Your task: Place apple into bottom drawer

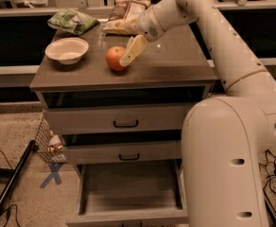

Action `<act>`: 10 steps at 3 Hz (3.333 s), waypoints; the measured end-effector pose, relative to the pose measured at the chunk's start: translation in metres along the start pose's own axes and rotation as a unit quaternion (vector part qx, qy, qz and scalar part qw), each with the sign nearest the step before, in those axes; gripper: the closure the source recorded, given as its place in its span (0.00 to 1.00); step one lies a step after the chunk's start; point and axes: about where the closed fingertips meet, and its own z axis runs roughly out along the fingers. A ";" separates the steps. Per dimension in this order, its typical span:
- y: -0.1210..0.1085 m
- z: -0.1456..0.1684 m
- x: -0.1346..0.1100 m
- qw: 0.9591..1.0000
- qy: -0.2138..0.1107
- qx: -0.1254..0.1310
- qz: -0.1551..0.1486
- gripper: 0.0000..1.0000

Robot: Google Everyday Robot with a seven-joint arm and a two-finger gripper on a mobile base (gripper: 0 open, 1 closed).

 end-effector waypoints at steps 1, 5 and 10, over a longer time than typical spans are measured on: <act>0.001 0.028 -0.001 0.999 -0.033 -0.019 0.021 0.00; 0.014 -0.002 0.014 0.994 -0.109 0.020 0.021 0.89; 0.114 -0.071 0.047 0.997 -0.047 -0.036 0.041 1.00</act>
Offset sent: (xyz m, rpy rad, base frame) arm -0.0117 0.0354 -0.0488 0.1511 0.1713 0.0161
